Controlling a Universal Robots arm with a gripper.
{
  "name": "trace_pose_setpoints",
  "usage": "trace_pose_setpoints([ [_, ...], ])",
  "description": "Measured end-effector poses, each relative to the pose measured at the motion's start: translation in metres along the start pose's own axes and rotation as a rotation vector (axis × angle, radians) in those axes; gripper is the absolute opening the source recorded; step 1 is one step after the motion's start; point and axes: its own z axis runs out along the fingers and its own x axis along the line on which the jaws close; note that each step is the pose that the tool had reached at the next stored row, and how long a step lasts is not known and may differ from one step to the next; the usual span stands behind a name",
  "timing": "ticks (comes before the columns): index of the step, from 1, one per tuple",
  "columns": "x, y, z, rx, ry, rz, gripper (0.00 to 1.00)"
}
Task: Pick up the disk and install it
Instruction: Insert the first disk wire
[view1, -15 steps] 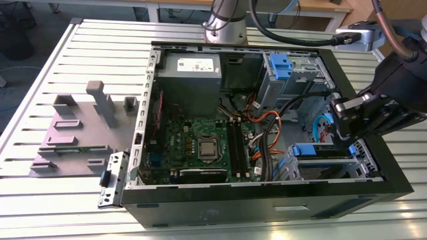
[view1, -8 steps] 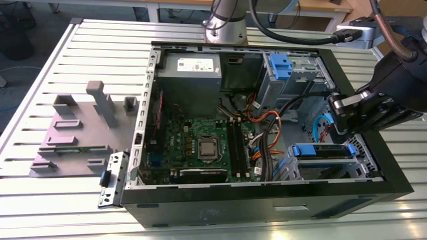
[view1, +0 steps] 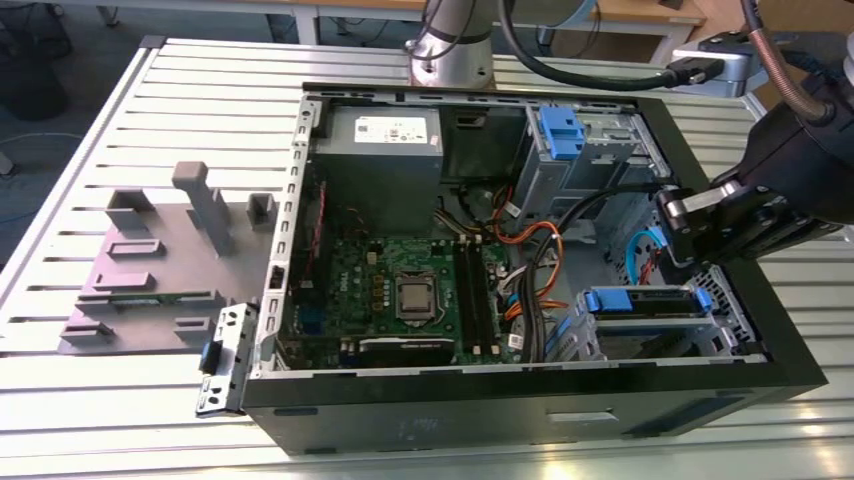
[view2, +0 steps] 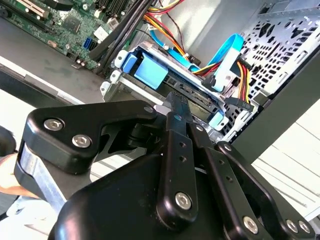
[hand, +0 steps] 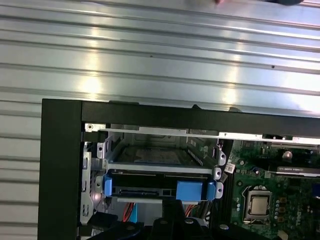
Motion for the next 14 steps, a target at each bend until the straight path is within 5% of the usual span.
trace_pose_setpoints([
  [5, 0.0006, 0.0000, 0.0001, 0.0152, 0.0007, -0.003, 0.11],
  [14, 0.0154, -0.0014, 0.0005, 0.0154, -0.0017, -0.002, 0.11],
])
